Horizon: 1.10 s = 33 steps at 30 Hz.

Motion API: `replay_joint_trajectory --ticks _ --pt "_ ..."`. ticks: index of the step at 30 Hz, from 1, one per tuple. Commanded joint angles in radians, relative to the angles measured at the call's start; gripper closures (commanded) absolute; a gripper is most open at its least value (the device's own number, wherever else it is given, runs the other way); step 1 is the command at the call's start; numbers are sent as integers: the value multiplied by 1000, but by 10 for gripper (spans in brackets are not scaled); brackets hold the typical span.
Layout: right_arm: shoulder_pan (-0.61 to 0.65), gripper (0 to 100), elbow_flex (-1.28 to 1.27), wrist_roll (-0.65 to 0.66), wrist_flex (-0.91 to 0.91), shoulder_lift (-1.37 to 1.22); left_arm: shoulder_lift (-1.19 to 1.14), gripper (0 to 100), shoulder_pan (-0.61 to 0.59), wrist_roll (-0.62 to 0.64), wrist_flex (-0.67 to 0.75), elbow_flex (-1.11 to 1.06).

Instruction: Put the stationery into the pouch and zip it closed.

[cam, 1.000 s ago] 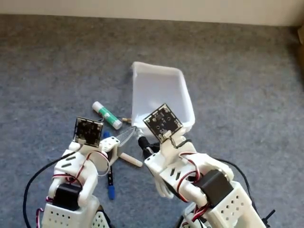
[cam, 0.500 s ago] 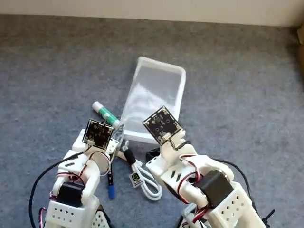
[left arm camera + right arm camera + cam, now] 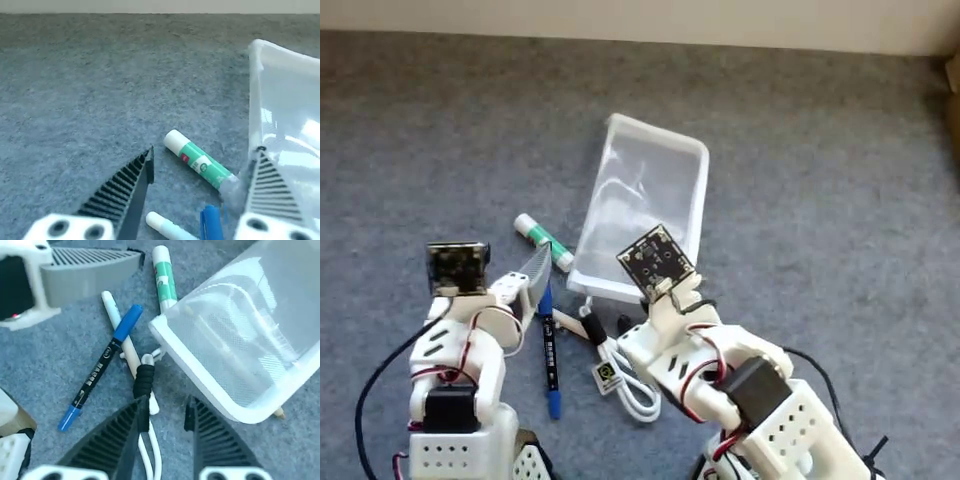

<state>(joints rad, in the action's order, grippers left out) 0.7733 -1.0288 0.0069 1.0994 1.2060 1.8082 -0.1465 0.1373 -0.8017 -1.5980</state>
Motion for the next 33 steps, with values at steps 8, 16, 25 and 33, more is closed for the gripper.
replay_joint_trajectory --ticks 8,16,25,33 --pt "139 872 44 -91 -140 -323 8 664 -35 37 17 59" --pt "140 870 170 -97 -252 -667 8 664 -35 35 17 56" --pt "140 870 223 -97 -340 -858 8 664 -35 35 17 54" --pt "136 878 242 -92 -352 -908 8 664 -35 34 17 54"
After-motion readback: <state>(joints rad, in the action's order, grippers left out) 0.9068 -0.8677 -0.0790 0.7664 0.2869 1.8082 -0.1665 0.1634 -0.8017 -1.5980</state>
